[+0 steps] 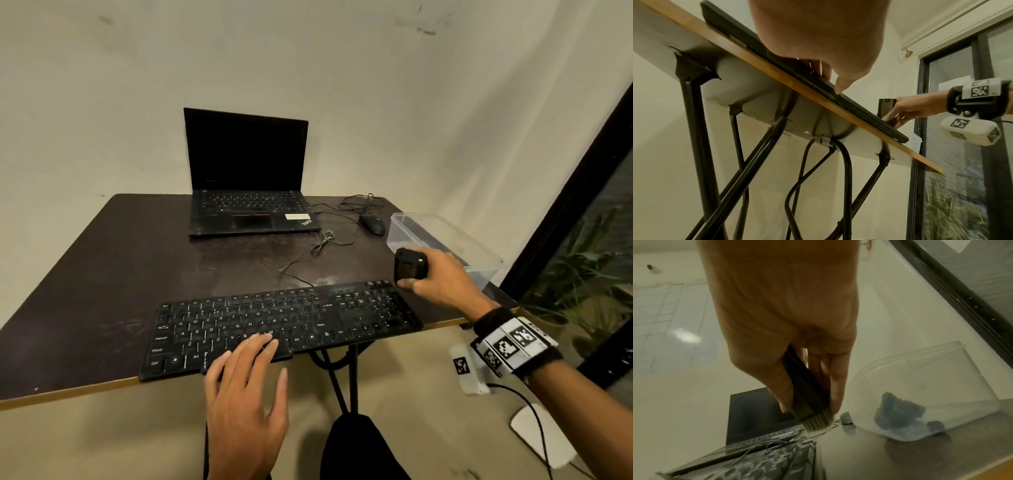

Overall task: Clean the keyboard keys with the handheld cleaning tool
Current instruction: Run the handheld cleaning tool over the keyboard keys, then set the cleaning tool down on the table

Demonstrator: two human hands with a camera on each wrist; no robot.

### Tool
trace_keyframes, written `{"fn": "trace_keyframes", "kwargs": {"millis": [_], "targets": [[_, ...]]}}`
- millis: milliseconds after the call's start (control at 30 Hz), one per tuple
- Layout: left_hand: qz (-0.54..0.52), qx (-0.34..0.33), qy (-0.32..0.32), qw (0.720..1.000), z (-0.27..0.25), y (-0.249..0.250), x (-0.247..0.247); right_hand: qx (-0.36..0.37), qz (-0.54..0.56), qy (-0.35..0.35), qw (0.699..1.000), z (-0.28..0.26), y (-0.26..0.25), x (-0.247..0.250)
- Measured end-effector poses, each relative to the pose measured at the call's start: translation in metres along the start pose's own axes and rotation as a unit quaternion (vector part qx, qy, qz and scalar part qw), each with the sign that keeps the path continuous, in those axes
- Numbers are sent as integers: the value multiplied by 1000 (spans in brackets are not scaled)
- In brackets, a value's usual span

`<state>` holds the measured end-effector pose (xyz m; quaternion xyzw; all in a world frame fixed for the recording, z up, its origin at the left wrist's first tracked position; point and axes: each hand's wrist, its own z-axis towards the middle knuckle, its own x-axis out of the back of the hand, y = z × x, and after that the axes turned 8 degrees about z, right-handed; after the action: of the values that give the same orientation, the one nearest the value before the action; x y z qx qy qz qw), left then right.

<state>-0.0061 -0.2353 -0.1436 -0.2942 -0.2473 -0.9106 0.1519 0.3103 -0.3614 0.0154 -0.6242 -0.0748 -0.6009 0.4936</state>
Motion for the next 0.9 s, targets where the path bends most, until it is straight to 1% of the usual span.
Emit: {"fn": "trace_keyframes", "kwargs": {"millis": [33,100,200,300,400,500,700,767,900], "targets": [[1,-3,10,1000,1,0,-1,0,-4,8,1000,4,3,1],[5,-10,33,999,2,-2,-3,-2,-38,-2,999,13,5,-2],[17,-23,61,998,4,-4,-6,13,-132,-30,991,33,2,-11],[27,-31,80,996,6,-5,-8,49,-211,-51,975,54,-14,-19],[30,-36,82,996,7,-6,-10,87,-287,-87,950,73,-24,-26],[18,-29,79,996,6,-6,-10,99,-348,-124,924,87,-22,-35],[4,-21,70,997,9,-2,-11,99,-415,-133,895,90,-15,-45],[7,-20,70,997,9,-2,-11,99,-403,-143,899,91,-13,-42],[21,-18,65,997,8,-3,-13,74,-329,-168,926,95,-13,-27]]}}
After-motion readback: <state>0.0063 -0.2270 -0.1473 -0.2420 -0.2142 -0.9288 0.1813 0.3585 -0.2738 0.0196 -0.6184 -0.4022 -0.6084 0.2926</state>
